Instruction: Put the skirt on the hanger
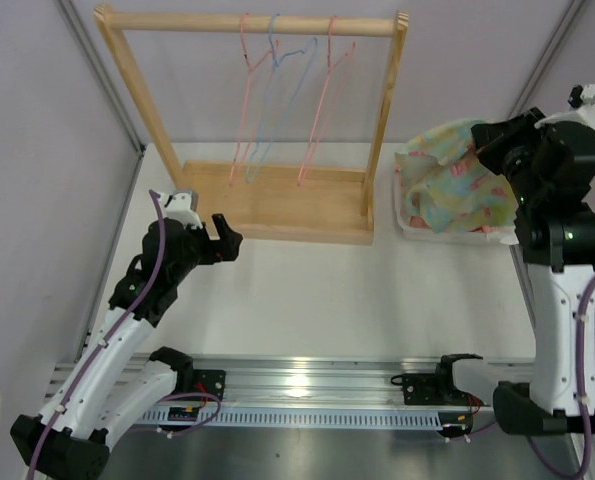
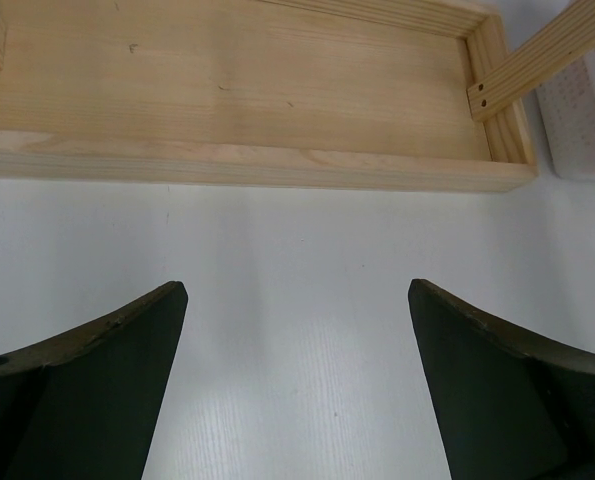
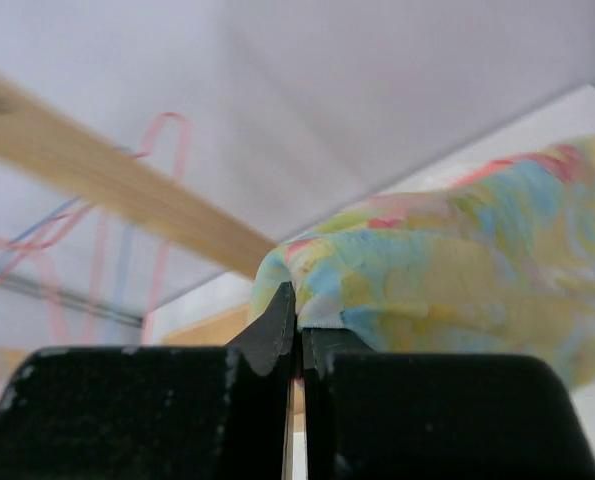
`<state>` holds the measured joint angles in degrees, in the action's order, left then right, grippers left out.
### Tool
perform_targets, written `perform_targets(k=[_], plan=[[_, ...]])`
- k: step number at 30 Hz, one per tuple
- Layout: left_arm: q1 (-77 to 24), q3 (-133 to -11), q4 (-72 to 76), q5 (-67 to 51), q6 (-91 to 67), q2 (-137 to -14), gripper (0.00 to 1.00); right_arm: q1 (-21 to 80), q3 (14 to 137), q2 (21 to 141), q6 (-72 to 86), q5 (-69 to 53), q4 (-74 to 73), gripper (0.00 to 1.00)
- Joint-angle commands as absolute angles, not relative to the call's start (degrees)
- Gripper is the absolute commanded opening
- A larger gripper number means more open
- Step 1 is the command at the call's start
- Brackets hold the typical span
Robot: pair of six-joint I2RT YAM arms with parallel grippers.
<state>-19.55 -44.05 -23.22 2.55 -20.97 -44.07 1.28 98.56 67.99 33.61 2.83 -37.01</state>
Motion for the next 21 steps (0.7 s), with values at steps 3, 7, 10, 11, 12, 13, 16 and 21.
perform_targets(k=[3,7,10,11,12,13,16,21], plan=[[-19.25,-45.97,-21.53,1.23,-21.18,-42.45,0.99,4.74,101.16,59.43,34.01,-2.8,-39.2,0.0],[-19.34,-46.32,-21.88,0.44,-21.88,-41.93,0.99,5.89,101.42,56.96,35.33,-15.07,-40.51,0.0],[-19.25,-46.49,-21.71,-1.13,-22.76,-40.78,0.99,6.41,101.95,56.69,35.51,-19.85,-42.79,0.0],[-19.25,-46.41,-21.8,-1.84,-22.85,-40.43,0.99,6.94,101.69,56.34,35.51,-21.52,-43.76,0.0],[-19.25,-46.49,-21.8,-2.11,-22.94,-40.17,0.99,7.29,101.25,56.08,35.33,-22.06,-44.29,0.0],[-19.25,-46.49,-21.71,-2.46,-22.94,-39.73,0.99,7.56,100.99,55.81,35.42,-22.58,-44.64,0.0],[-19.25,-46.5,-21.71,-3.78,-22.76,-38.59,0.99,8.61,99.32,54.76,36.47,-26.09,-43.86,0.0],[-19.25,-45.53,-20.74,-6.58,-23.46,-36.65,0.99,17.97,90.81,55.55,37.71,-21.67,-40.71,0.0]])
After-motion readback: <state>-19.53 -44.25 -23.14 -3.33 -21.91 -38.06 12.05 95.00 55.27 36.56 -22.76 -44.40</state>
